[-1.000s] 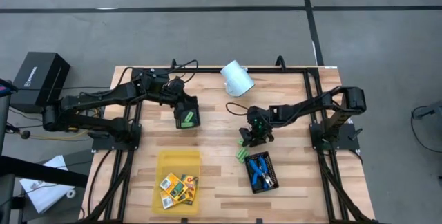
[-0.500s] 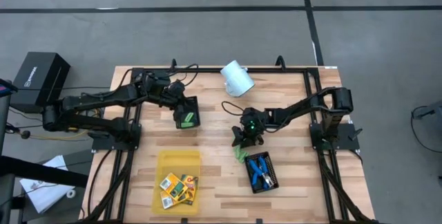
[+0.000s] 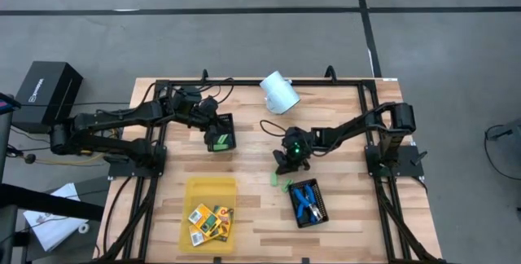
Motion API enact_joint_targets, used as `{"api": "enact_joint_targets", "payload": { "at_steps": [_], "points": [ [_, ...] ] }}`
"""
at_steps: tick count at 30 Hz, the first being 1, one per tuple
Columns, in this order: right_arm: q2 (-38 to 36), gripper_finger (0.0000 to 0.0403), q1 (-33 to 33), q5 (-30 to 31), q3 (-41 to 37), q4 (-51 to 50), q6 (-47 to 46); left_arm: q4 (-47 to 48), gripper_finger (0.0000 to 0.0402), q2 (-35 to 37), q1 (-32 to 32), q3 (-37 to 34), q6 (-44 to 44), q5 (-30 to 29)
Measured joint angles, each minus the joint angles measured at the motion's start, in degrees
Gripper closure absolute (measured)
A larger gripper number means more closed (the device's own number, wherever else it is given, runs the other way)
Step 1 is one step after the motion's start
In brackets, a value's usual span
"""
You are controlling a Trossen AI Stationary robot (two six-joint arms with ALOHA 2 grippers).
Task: Pick & Place School Supplies
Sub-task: Put the green eraser into the top black bin
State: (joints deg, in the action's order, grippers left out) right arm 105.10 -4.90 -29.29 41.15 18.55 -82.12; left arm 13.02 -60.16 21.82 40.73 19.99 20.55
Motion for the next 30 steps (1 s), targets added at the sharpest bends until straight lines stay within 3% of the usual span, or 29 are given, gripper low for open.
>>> {"api": "enact_joint_targets", "payload": {
  "at_steps": [8, 14, 17, 22, 30],
  "points": [
    [-0.9, 0.0227, -1.4, 0.2, 1.0, 1.2, 0.0, -0.7, 0.0254, 0.0, 0.1, 0.0, -0.1, -2.3],
    [-1.4, 0.0197, -3.1, 1.7, 3.9, 1.3, 2.7, -2.6, 0.0254, -5.5, -1.3, 0.0, 0.2, 3.4],
    [-2.4, 0.0204, -4.4, 3.9, 4.9, 0.9, 4.8, -5.7, 0.0254, -9.9, -3.4, 0.0, -0.1, 3.4],
    [-3.0, 0.0239, -5.8, 3.9, 4.5, -11.1, 10.5, -8.8, 0.0254, -14.8, -5.2, 0.0, 2.9, 3.3],
    [-3.1, 0.0352, -5.2, 2.8, 4.5, -14.9, 15.7, -11.4, 0.0254, -16.0, -5.6, 0.0, 3.4, 0.1]
  ]
}}
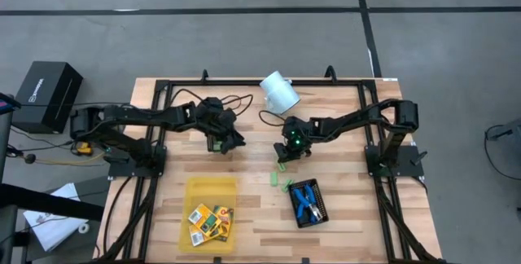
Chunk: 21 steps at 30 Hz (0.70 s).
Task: Pick & Place School Supplies
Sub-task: Put the green eraser into the top black bin
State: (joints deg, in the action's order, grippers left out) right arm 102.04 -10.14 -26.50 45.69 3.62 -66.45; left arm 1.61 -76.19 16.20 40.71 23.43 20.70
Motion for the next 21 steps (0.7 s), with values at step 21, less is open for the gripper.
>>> {"api": "enact_joint_targets", "payload": {
  "at_steps": [21],
  "points": [
    [0.0, 0.0401, -0.1, -1.7, -0.1, -4.5, 4.0, -1.3, 0.0254, 0.1, 0.0, 0.0, 1.5, -1.0]
  ]
}}
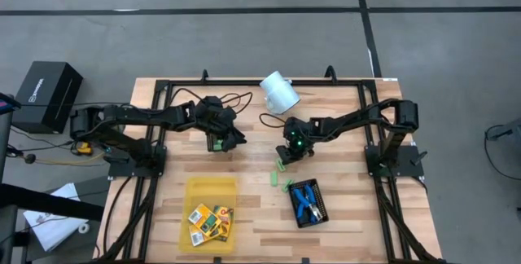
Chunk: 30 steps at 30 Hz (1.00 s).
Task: Pick & Place School Supplies
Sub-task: Put the green eraser into the top black bin
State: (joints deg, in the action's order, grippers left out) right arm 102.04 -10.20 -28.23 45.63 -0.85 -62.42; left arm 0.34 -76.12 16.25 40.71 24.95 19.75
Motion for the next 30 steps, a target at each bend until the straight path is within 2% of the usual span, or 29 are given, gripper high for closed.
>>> {"api": "enact_joint_targets", "payload": {
  "at_steps": [10, 18, 30],
  "points": [
    [0.0, 0.0403, 0.0, -0.4, 0.0, 0.6, 0.0, 0.0, 0.0254, 0.0, 0.0, 0.0, 0.0, 0.0],
    [-0.1, 0.0403, -0.1, -0.5, 0.0, 6.5, -1.9, 0.0, 0.0254, 0.0, 0.0, 0.0, 0.0, 0.0],
    [0.4, 0.0403, -0.1, -0.7, -0.1, 4.3, -1.1, 0.0, 0.0254, 0.0, 0.0, 0.0, -0.2, 0.0]
  ]
}}
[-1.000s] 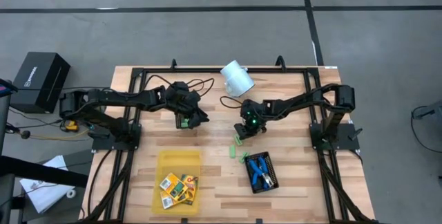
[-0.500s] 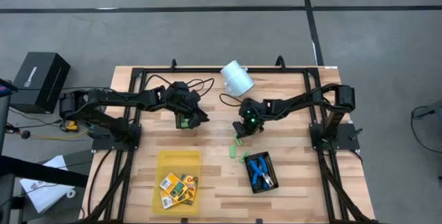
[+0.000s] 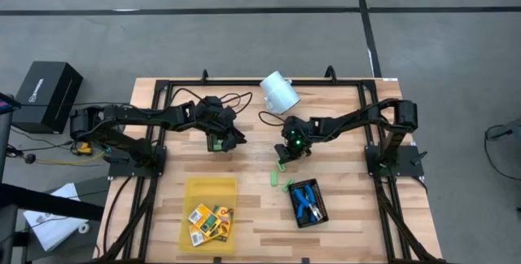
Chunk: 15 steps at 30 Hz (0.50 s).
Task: Pick & Place School Supplies
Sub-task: Put the green eraser into the top black bin
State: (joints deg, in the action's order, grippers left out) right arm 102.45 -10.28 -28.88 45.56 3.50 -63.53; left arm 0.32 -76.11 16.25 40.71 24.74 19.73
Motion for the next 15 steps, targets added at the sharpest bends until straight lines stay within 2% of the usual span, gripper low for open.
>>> {"api": "enact_joint_targets", "payload": {
  "at_steps": [15],
  "points": [
    [-0.1, 0.0403, -0.4, -0.2, -1.3, -1.4, 0.7, 0.0, 0.0254, -0.1, 0.0, 0.0, -0.4, 0.0]
  ]
}}
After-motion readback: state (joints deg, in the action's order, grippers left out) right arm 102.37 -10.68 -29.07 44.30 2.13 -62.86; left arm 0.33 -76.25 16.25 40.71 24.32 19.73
